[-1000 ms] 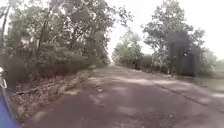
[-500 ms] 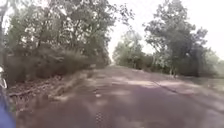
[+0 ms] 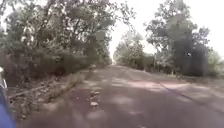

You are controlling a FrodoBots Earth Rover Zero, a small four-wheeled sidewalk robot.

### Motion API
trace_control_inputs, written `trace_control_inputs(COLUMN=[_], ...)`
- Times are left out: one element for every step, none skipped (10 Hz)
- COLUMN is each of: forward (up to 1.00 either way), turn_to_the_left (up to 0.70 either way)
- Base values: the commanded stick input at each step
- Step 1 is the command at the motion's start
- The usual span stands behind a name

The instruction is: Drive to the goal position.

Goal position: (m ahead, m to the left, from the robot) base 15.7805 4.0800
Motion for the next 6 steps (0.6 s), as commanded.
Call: trace_control_inputs(forward=[0.70, 0.70, 0.70, 0.70, 0.70, 0.70], turn_to_the_left=[-0.06, -0.05, -0.04, -0.03, -0.03, -0.03])
